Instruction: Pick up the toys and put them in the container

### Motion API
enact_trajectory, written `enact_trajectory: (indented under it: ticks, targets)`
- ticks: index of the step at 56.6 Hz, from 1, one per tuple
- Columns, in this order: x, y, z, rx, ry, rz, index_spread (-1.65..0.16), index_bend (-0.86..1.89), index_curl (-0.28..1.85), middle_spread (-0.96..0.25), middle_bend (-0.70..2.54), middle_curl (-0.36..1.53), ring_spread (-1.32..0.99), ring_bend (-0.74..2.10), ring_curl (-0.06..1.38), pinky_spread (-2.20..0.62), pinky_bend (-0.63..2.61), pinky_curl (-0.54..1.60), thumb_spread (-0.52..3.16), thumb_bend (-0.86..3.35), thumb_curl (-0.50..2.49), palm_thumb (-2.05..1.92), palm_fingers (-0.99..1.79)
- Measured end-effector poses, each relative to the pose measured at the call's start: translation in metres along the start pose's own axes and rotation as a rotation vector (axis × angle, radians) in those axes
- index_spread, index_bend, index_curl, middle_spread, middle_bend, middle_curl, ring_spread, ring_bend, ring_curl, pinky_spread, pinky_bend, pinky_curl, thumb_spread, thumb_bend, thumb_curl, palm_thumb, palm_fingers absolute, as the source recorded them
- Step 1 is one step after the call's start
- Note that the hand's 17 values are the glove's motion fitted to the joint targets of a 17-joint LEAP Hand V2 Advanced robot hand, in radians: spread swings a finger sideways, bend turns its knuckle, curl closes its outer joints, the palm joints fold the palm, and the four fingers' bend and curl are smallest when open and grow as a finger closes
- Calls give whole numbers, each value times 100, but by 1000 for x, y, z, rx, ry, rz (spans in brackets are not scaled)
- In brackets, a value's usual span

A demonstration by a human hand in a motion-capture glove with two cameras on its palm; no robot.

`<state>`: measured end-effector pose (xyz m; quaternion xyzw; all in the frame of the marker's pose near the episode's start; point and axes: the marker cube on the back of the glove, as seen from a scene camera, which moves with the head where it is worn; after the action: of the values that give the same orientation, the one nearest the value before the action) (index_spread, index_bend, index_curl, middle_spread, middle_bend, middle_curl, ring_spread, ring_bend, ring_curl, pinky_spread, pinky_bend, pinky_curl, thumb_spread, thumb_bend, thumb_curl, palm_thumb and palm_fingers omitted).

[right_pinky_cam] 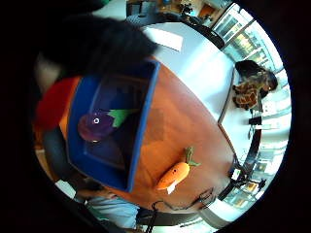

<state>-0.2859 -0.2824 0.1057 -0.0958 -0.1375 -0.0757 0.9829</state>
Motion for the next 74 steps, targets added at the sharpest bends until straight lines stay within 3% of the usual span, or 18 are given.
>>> enact_trajectory:
  ticks: [4,13,28,38,45,53,61,66,70,74]
  targets:
    - [-12,-10,17,-17,36,6,-26,16,72,-3,35,76,-17,58,58,-27,122,53,145,0,37,-8,-11]
    - [43,26,2,-42,23,49,-32,21,67,-4,33,70,-18,57,50,-18,103,42,139,-5,30,-8,10]
    - [169,109,0,-157,35,285,-36,26,62,-4,23,61,-12,45,46,-2,84,35,138,-2,26,-2,-2]
    - [214,171,26,-269,-13,345,-37,23,57,-3,16,53,-9,31,41,1,85,35,141,-1,27,0,-6]
    - [212,208,51,-270,-40,270,-38,19,54,-2,16,49,-7,26,40,2,84,35,142,-1,27,-1,-6]
    - [205,237,78,-213,75,35,-38,22,52,-2,19,46,-7,23,38,3,79,34,139,-3,27,-4,0]
    - [209,246,116,-404,151,-36,-39,36,54,-4,20,45,-9,13,34,4,71,32,135,-4,26,-4,3]
    - [203,237,126,-283,135,-81,-35,57,58,-4,15,42,-6,4,26,1,83,34,145,-1,25,-2,8]
    - [199,231,126,-205,174,-113,-31,69,61,-3,30,47,-8,20,26,-7,81,31,158,7,27,8,50]
    - [195,227,124,-177,194,-140,-28,72,66,-4,34,50,-11,28,29,-16,86,34,165,14,29,18,67]
